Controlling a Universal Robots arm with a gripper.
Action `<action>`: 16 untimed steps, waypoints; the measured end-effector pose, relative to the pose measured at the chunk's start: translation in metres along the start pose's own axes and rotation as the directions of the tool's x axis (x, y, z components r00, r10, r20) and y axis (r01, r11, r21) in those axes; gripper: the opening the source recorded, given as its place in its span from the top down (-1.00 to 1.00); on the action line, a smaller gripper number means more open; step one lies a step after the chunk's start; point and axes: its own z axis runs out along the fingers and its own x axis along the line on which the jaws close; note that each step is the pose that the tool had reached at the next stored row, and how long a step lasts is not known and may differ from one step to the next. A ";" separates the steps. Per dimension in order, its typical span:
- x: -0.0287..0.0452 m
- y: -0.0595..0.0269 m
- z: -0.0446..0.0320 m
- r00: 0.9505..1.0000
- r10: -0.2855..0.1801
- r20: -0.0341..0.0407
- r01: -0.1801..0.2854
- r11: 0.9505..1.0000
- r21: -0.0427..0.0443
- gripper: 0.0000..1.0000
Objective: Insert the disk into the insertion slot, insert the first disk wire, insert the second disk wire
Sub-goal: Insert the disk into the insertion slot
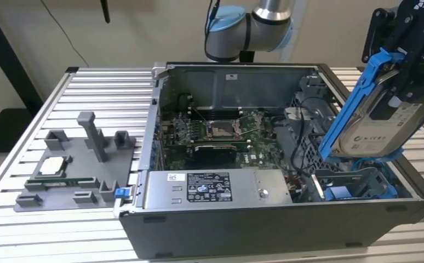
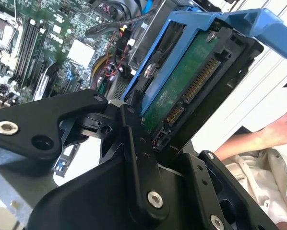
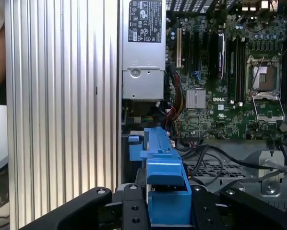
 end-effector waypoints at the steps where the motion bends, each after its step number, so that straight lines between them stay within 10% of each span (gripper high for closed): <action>1: 0.0000 0.0000 0.0005 1.000 0.000 0.001 0.000 1.000 0.000 1.00; 16: 0.0000 -0.0005 0.0102 1.000 -0.001 0.012 0.001 1.000 0.000 1.00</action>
